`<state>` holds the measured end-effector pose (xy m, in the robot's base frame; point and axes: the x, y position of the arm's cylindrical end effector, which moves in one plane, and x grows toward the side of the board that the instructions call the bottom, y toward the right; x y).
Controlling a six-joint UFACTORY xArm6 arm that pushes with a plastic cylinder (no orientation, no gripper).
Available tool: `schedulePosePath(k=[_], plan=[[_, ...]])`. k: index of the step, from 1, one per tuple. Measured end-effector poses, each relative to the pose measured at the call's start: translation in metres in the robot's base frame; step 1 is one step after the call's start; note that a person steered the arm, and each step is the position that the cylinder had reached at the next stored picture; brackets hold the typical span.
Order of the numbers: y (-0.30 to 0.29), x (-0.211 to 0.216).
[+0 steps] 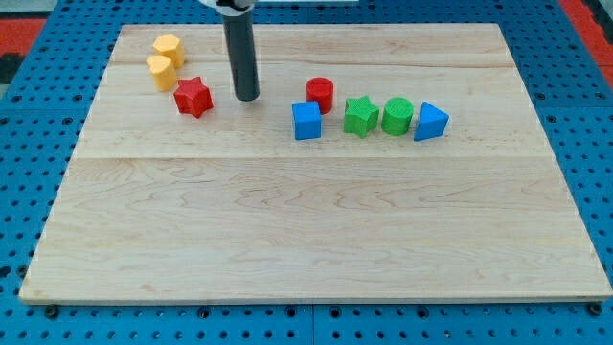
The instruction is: Move the red star down to the yellow heart
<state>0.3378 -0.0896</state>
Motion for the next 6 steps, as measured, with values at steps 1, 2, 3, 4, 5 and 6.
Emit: schedulePosePath(k=[1, 2, 3, 4, 5, 6], plan=[[-0.003, 0.000], [-0.003, 0.000], [-0.009, 0.000], [-0.029, 0.001], [-0.065, 0.001], [-0.061, 0.001]])
